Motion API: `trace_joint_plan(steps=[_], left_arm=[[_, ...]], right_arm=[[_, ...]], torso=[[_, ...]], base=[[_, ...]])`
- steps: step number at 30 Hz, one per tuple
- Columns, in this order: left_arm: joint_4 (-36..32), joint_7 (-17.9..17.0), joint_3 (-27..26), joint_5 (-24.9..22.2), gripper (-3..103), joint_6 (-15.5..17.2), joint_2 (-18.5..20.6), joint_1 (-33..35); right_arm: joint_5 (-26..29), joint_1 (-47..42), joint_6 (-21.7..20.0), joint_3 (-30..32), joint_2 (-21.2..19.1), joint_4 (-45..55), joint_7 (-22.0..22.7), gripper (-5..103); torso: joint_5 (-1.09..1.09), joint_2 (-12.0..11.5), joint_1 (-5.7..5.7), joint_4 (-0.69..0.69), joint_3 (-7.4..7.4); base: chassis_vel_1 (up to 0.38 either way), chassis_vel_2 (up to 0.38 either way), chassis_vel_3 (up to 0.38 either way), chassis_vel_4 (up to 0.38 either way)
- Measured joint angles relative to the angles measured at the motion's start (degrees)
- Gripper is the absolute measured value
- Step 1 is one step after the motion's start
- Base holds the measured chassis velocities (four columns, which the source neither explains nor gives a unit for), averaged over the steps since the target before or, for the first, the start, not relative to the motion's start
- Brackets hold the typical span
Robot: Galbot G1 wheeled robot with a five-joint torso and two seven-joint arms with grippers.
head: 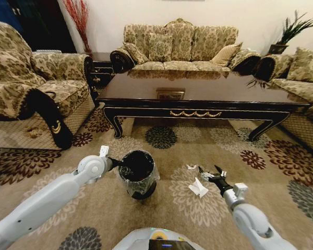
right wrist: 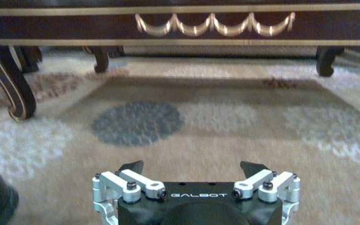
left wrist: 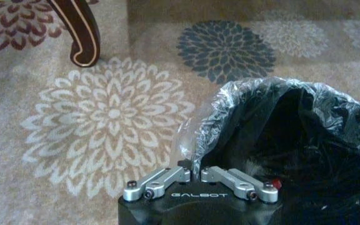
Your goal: Move to the front of the table and pick up the trash from the floor, then place it into the trash bin.
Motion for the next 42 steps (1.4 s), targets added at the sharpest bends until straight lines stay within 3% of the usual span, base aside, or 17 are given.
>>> trace_joint_plan(steps=[12,29,42], left_arm=[[-1.45,-0.98,1.47,-0.41,4,0.00,-0.09,-0.44],[-2.92,-2.39,2.56,-1.19,4,0.00,-0.51,-0.16],[-3.53,-4.03,3.22,-2.55,4,0.00,-0.05,-0.83]], right_arm=[[-4.14,3.50,1.33,-5.36,3.27,-10.91,-0.52,100],[-6.14,6.39,0.86,-10.43,3.62,-18.90,-1.93,100],[-12.16,11.20,2.81,-13.89,3.82,-27.57,-3.08,100]], torso=[[0.00,0.00,0.00,0.02,0.00],[0.00,0.00,0.00,0.01,0.00],[0.00,0.00,0.00,0.01,0.01]], base=[[0.000,0.000,0.000,0.000],[0.000,0.000,0.000,0.000],[0.000,0.000,0.000,0.000]])
